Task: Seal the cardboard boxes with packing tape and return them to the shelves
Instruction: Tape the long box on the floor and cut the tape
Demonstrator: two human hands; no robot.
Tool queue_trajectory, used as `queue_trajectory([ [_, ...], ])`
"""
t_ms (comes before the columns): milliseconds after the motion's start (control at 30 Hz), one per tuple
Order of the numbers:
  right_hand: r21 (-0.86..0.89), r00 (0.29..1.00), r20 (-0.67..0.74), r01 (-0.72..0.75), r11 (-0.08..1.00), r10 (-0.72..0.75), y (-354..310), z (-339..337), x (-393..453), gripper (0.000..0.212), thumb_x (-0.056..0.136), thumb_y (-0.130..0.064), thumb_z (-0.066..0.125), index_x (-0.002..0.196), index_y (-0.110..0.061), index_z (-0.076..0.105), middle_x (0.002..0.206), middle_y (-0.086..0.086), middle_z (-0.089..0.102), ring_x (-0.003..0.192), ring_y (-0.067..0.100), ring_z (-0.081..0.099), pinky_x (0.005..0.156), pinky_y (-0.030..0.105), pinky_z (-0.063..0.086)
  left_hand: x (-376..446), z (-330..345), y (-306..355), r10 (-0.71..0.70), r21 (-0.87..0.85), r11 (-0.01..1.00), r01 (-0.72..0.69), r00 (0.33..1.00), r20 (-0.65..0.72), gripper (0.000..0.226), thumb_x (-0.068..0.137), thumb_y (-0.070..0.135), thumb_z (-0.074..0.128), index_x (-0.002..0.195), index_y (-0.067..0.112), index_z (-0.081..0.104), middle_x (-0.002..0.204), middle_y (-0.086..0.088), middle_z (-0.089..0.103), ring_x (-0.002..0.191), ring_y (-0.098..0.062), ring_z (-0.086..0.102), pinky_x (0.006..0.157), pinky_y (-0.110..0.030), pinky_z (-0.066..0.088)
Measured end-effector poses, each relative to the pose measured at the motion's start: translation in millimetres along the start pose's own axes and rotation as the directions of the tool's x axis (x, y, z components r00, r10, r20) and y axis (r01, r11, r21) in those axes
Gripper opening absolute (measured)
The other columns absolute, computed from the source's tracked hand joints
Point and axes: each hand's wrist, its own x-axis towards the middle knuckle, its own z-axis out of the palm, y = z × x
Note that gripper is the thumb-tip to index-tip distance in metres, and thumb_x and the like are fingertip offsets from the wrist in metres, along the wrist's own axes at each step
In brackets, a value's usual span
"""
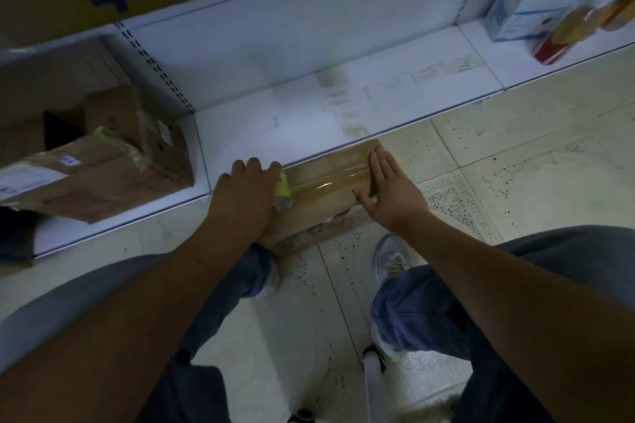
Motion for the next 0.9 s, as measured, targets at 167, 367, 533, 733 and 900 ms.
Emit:
queue_trajectory([
  [167, -0.015, 0.999, 0.034, 0.004, 1.0, -0.004, -2, 5, 3, 0.085, 0.1, -0.062, 0.023, 0.157, -0.008, -0.009, 0.166, 0.004, -0.012, 0.151, 0.014, -0.015, 0.123, 0.03, 0.001, -20, 41, -46, 0.11, 0.148, 0.986, -0.081, 0.974, -0.2, 0.053, 0.065, 0.018, 0.089, 0.115, 0.013, 0.073, 0.076, -0.015, 0.057, 0.063, -0.033, 0.057, 0.055, -0.037, 0.048],
  [367, -0.02, 0.997, 0.073, 0.026, 0.999, -0.024, -8, 3, -4, 0.086, 0.097, -0.064, 0.025, 0.158, -0.014, -0.009, 0.165, -0.003, -0.014, 0.151, 0.01, -0.014, 0.122, 0.042, 0.024, -38, 70, -67, 0.122, 0.21, 0.974, -0.087, 0.98, -0.16, 0.085, 0.063, 0.008, 0.089, 0.141, 0.018, 0.056, 0.089, -0.019, 0.066, 0.075, -0.037, 0.065, 0.069, -0.042, 0.053],
  [533, -0.03, 0.995, 0.097, 0.012, 0.999, -0.009, -10, -1, 4, 0.085, 0.099, -0.062, 0.028, 0.158, -0.013, -0.008, 0.166, -0.002, -0.012, 0.151, 0.01, -0.013, 0.122, 0.04, 0.023, -31, 82, -55, 0.004, 0.27, 0.962, -0.039, 0.992, 0.13, 0.074, 0.105, 0.027, 0.044, 0.159, 0.022, -0.007, 0.15, -0.014, 0.038, 0.137, -0.034, 0.04, 0.115, -0.044, 0.028],
  [733, -0.02, 0.995, 0.096, 0.018, 1.0, -0.016, -13, 0, 16, 0.084, 0.1, -0.059, 0.03, 0.159, -0.01, -0.003, 0.167, 0.001, -0.008, 0.152, 0.012, -0.011, 0.122, 0.032, 0.01, -21, 92, -51, -0.03, 0.29, 0.956, -0.042, 0.97, 0.24, 0.086, 0.103, 0.028, 0.047, 0.155, 0.018, -0.02, 0.155, -0.016, 0.029, 0.135, -0.037, 0.039, 0.112, -0.047, 0.03],
  [900, -0.093, 0.999, 0.051, 0.012, 0.996, -0.008, -26, 6, 21, 0.08, 0.102, -0.057, 0.022, 0.157, -0.007, -0.006, 0.166, 0.008, -0.009, 0.153, 0.019, -0.011, 0.121, 0.031, 0.0, -16, 110, -61, -0.029, 0.282, 0.959, -0.002, 0.994, 0.105, 0.076, 0.106, 0.019, 0.038, 0.156, 0.016, -0.018, 0.149, -0.02, 0.035, 0.129, -0.037, 0.044, 0.106, -0.046, 0.037],
])
